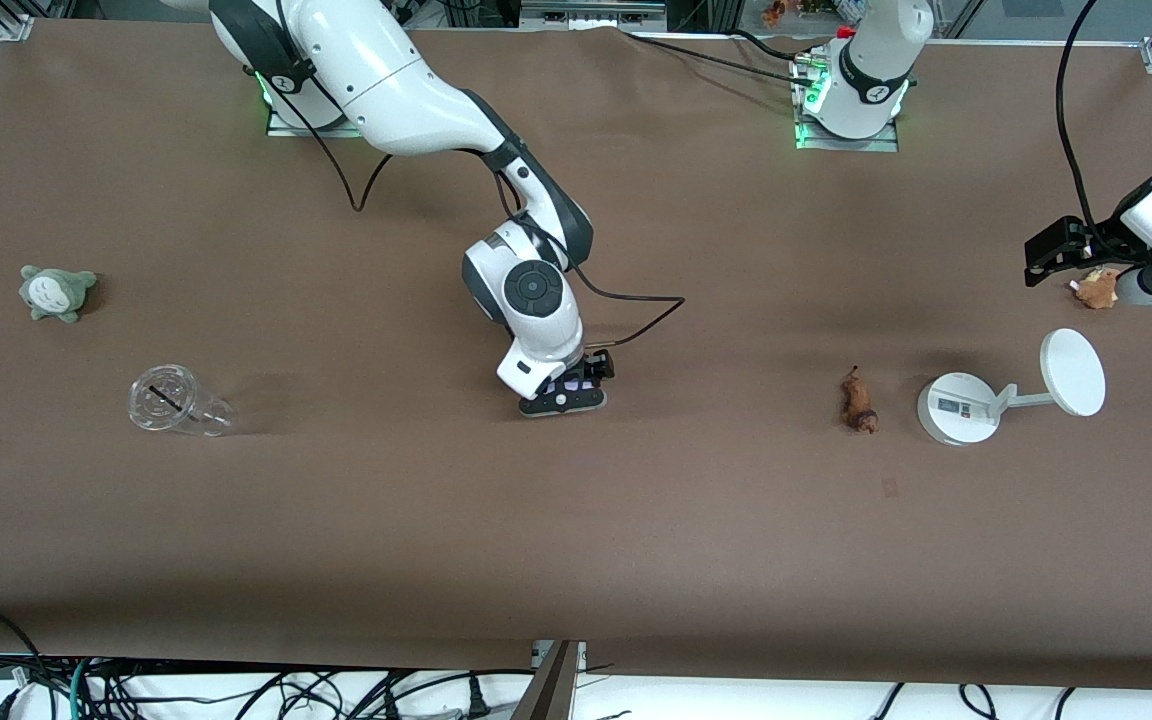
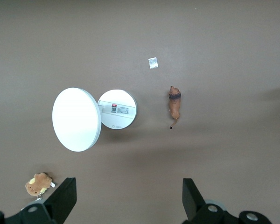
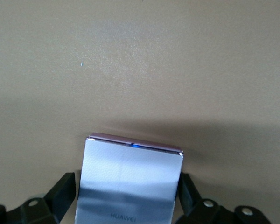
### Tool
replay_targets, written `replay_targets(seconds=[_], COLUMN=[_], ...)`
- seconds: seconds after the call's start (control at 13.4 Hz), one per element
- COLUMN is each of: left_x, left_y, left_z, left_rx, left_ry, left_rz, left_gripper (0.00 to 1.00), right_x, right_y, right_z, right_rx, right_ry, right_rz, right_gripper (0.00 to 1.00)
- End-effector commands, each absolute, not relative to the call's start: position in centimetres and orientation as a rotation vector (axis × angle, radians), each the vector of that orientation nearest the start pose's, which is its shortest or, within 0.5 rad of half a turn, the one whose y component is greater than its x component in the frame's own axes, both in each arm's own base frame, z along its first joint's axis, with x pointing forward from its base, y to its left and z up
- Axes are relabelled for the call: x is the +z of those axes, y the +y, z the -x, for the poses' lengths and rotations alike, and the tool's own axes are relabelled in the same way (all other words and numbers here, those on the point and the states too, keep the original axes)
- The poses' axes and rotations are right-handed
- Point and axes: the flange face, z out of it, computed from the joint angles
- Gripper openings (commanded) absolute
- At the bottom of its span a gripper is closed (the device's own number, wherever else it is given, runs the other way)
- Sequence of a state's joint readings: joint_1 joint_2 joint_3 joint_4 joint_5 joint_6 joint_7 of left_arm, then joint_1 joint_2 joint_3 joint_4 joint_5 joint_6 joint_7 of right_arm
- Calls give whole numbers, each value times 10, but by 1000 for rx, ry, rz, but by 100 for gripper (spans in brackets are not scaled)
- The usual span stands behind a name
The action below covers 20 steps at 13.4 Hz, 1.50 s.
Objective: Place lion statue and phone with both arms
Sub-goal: 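Lift the phone box with the right gripper toward the glass cup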
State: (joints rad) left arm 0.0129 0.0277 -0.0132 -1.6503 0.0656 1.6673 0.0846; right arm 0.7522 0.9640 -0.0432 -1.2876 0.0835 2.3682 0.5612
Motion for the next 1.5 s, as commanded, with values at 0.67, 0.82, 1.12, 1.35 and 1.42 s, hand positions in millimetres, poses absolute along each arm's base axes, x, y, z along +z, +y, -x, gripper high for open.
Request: replay_targets(seconds=[0.67, 0.82, 1.12, 1.35, 1.42], left_x=[582, 582, 582, 585, 584], left_y=[3, 2, 2, 1, 0], left_z=[-560, -560, -561, -561, -562], left_rx=[72, 70, 67, 60, 60], left_ry=[167, 160, 153, 155, 155], left_rz=[3088, 3090, 3090, 3091, 3091], left_gripper=[100, 100, 100, 100, 100], right_x=[274, 331, 425, 466, 470], right_y=[465, 432, 338, 269, 242], right_z=[-597, -607, -627, -628, -630], right_rx=[-74, -16, 89, 161, 170], right_ry=[-104, -127, -141, -170, -208], right_rz=[3114, 3132, 3160, 3187, 3191], right_gripper=[0, 0, 0, 0, 0])
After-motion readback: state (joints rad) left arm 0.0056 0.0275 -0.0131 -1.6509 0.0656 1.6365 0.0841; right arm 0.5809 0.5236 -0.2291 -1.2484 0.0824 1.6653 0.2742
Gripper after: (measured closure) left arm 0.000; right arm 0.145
